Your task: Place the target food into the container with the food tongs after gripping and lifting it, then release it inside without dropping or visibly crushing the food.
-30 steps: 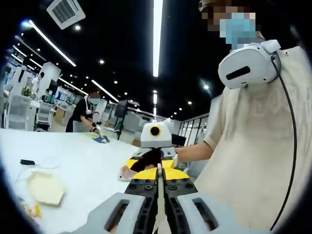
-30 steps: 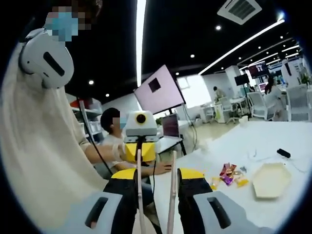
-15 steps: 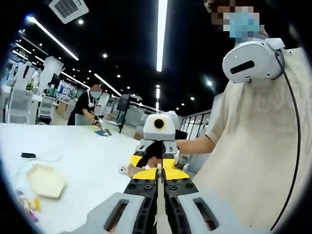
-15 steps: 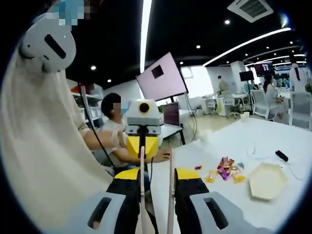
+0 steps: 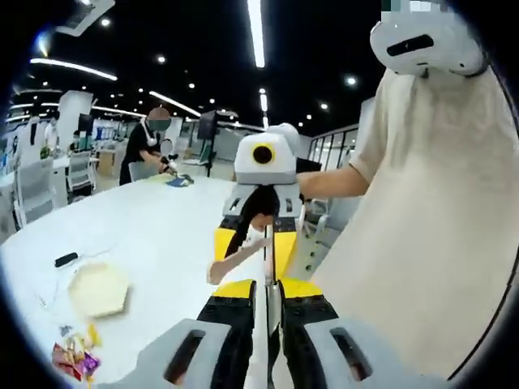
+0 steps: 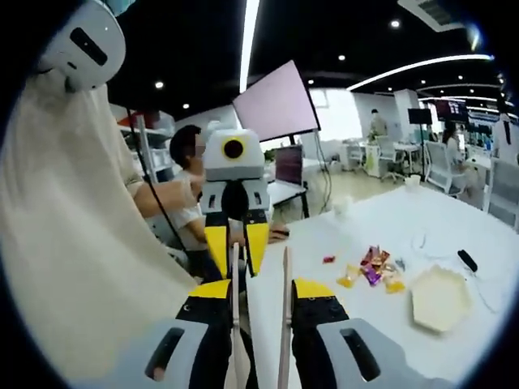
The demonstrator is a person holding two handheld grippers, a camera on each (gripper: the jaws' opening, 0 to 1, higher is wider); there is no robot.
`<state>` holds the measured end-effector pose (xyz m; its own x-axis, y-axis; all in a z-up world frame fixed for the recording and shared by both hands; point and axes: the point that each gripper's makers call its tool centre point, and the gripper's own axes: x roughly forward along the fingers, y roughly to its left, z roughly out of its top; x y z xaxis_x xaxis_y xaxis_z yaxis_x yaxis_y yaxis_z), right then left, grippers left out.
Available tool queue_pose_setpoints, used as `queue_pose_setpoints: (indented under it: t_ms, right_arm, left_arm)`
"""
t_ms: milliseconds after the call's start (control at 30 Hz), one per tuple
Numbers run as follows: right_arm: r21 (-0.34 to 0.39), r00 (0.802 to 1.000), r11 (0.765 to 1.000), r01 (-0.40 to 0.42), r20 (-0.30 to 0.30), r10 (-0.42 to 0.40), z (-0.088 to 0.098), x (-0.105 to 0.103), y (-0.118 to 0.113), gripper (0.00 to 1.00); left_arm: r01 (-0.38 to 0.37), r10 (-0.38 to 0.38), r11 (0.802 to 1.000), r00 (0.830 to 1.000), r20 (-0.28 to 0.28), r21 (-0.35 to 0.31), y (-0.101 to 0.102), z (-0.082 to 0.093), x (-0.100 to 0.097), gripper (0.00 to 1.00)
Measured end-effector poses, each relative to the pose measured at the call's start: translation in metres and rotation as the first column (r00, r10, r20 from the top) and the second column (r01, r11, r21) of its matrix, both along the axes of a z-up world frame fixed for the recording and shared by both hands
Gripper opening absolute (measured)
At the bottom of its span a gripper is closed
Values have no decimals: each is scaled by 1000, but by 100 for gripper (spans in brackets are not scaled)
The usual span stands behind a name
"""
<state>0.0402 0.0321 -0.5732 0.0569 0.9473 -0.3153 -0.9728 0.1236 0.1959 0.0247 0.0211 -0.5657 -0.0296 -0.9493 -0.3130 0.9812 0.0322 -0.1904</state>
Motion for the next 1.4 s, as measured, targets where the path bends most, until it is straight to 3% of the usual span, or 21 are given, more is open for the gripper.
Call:
queue_pose_setpoints:
  t_ms: [167, 300, 433, 600, 833, 1000, 1167, 1400]
  right_arm:
    - [-71, 999, 997, -22, 28, 24, -13, -5, 0, 27]
    - [-142, 997, 989, -43, 64, 52, -26, -9, 1, 27]
    - [-178, 994, 982, -56, 77, 71, -32, -11, 2, 27]
    - [-211, 991, 975, -73, 93, 94, -36, -13, 1, 27]
    - [-263, 987, 961, -88, 108, 120, -44, -14, -1, 26]
    - [-209, 992, 977, -51, 101, 74, -36, -5, -4, 28]
    - [-55, 999, 998, 14, 53, -11, -15, 6, -5, 30]
    - [50, 995, 994, 95, -8, -95, -4, 17, -13, 35]
  left_arm:
    - [11, -11, 1000, 1000, 23, 15, -3, 5, 0, 11]
    - [52, -69, 983, 993, 93, 176, 0, -13, -3, 10]
    - [86, -122, 959, 986, 118, 271, -2, -26, -9, 9]
    - [111, -163, 940, 977, 139, 322, -7, -32, -15, 5]
    - [135, -196, 933, 968, 156, 333, -12, -30, -17, 0]
    - [103, -151, 955, 976, 159, 277, -12, -23, -10, 0]
    - [46, -58, 994, 991, 122, 104, -11, 3, 2, 0]
    - [-34, 39, 997, 997, 62, -75, 2, 31, 20, 0]
